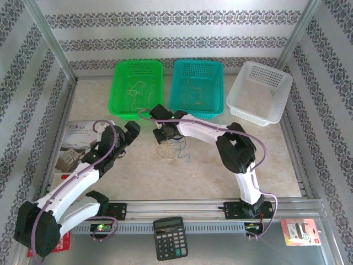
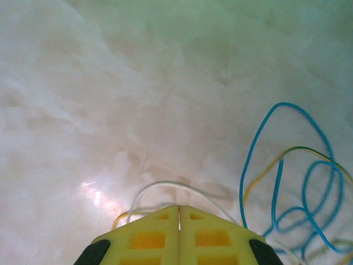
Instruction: Untangle the cables
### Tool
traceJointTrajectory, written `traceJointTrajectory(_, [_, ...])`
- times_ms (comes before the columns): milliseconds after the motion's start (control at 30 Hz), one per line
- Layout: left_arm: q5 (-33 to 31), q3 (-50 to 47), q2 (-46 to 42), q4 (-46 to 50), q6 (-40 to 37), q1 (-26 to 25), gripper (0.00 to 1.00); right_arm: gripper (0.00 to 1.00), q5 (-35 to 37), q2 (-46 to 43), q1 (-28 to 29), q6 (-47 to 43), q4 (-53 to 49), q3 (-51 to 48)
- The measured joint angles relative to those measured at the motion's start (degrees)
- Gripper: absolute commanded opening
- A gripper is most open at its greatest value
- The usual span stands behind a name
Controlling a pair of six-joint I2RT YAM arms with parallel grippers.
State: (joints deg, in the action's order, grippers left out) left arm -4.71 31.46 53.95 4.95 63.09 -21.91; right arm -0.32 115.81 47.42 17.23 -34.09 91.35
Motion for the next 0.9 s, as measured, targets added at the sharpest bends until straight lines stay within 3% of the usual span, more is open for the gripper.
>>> traceJointTrajectory(200, [3.87, -1.36, 1.20, -6.80, -2.82, 0.17, 1.00, 0.00, -3.06, -11.72, -0.09, 2.43, 2.51, -3.48])
traceJointTrajectory(433, [13.64, -2.14, 7.87, -17.84, -7.63, 0.20, 1.00, 0.00, -7.85, -22.14, -2.36, 6.25, 5.60, -8.33])
traceJointTrajectory(700, [22.60, -3.39, 10.29, -28.35, -15.04, -0.37, 1.00, 0.00, -11.19, -31.45, -4.96, 10.08, 8.68, -11.26])
traceJointTrajectory(900, [27.50, -2.29, 10.95, -30.29, -21.51, -2.60, 1.00, 0.00, -13.20, -36.11, -6.08, 12.90, 11.23, -12.17])
